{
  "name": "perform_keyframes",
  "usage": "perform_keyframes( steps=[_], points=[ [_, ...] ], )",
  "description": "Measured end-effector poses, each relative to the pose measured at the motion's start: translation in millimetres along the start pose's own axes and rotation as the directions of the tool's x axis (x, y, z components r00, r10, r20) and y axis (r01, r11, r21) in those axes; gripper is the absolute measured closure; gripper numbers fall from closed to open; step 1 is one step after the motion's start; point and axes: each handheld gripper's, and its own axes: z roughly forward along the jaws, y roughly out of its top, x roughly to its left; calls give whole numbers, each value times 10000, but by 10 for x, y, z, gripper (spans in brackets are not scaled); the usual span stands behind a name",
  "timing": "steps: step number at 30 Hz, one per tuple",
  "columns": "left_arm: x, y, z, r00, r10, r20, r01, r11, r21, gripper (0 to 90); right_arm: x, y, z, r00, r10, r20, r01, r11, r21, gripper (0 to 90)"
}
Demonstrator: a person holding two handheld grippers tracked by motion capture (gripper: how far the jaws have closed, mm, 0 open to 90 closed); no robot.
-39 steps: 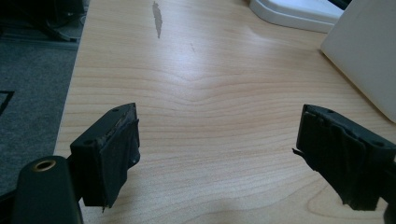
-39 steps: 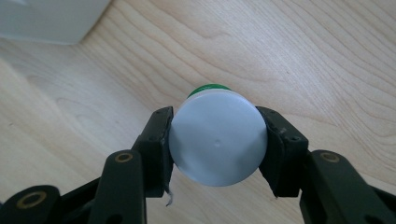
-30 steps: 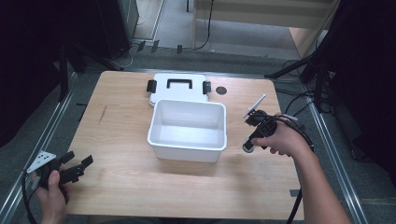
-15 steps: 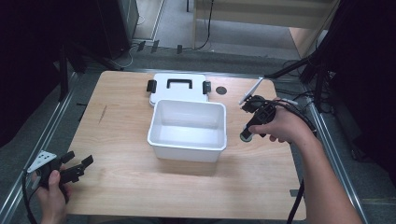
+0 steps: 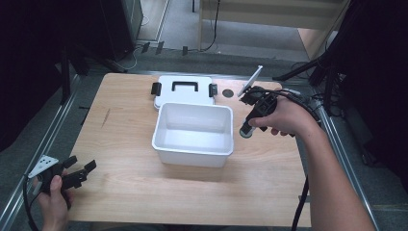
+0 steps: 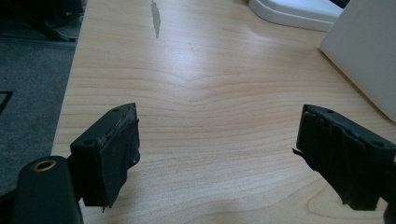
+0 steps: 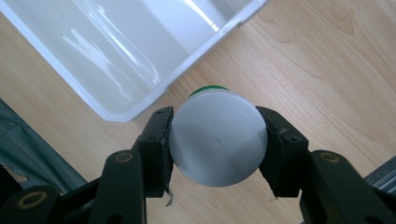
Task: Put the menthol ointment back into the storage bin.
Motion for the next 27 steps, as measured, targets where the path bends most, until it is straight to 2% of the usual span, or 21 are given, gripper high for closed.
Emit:
perform_keyframes(
  steps=[15,16,27],
  points=[
    [0,0,1,10000,-5,8,5,10000,-9,143,171,216,-109,9989,-461,60,460,9989,110,515],
    [0,0,1,10000,-7,13,7,10000,-7,143,194,246,-113,9982,-600,49,599,9981,110,515],
    [4,2,0,10000,-17,43,17,10000,22,143,333,407,-55,9951,-987,-24,987,9949,216,515]
  ],
)
